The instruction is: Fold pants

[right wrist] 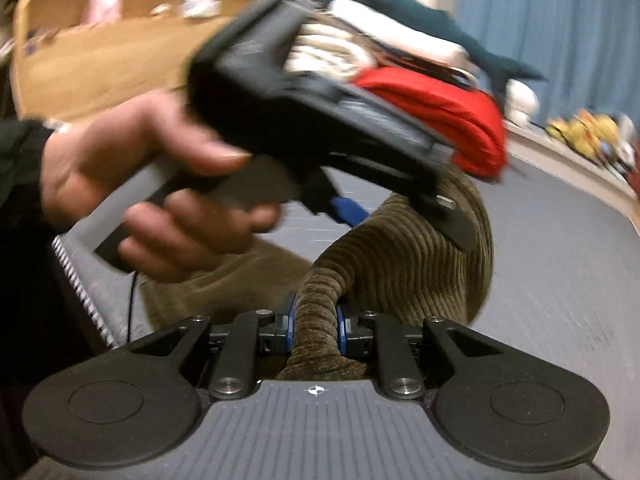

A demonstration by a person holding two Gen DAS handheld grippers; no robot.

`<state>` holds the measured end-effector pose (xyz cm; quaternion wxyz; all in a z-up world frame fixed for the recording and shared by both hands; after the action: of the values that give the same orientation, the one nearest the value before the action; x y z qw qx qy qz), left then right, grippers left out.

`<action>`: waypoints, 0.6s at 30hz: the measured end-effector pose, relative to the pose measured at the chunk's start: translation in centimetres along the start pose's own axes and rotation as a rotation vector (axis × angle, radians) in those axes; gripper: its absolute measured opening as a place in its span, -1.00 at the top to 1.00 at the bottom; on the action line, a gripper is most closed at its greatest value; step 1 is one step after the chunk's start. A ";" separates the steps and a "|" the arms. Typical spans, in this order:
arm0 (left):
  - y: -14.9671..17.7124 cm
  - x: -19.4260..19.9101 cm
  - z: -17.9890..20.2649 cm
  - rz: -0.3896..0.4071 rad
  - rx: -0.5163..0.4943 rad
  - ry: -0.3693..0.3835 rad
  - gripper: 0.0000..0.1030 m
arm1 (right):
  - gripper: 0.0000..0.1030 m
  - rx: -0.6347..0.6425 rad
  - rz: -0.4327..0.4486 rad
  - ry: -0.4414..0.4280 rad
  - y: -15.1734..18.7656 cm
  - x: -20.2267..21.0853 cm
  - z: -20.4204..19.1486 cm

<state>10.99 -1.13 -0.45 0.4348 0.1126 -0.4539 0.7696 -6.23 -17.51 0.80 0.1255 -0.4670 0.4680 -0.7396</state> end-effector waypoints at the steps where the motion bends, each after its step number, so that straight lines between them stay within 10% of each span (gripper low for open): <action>1: 0.2 0.3 -0.5 -0.004 -0.012 -0.032 -0.65 | 0.63 0.017 -0.001 -0.007 -0.3 -0.5 -0.6; 4: 0.6 0.6 -2.7 -0.014 -0.032 -0.180 0.28 | 0.63 0.037 0.002 -0.047 -1.2 -1.8 -2.0; 6: 0.8 0.9 -4.5 -0.031 0.015 -0.215 0.57 | 0.63 0.053 0.004 -0.061 -1.9 -2.7 -2.5; 11: 0.5 3.0 -6.7 0.000 0.019 -0.257 0.61 | 0.49 0.025 -0.018 -0.195 -3.3 -5.6 -2.8; 15: 0.9 6.1 -9.5 0.010 0.096 -0.286 0.60 | -0.23 -0.067 0.089 -0.442 -5.6 -4.6 -0.6; 18: 0.7 8.6 -11.9 0.022 0.129 -0.331 0.60 | -0.42 -0.112 0.205 -0.434 -6.5 -3.9 2.1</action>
<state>7.96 13.03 -2.69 0.3377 0.2606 -0.4700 0.7728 -0.81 -12.82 4.07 0.2715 -0.5714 0.5151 -0.5783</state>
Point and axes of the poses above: each gripper's, at about its wrist camera, not at the fingertips, and x roughly against the way its jaws point, z to its right, y to its underside, the point moved 1 cm from there along -x, roughly the way its jaws point, and after that the axes turned 1 degree about y, right-handed, at the moved point
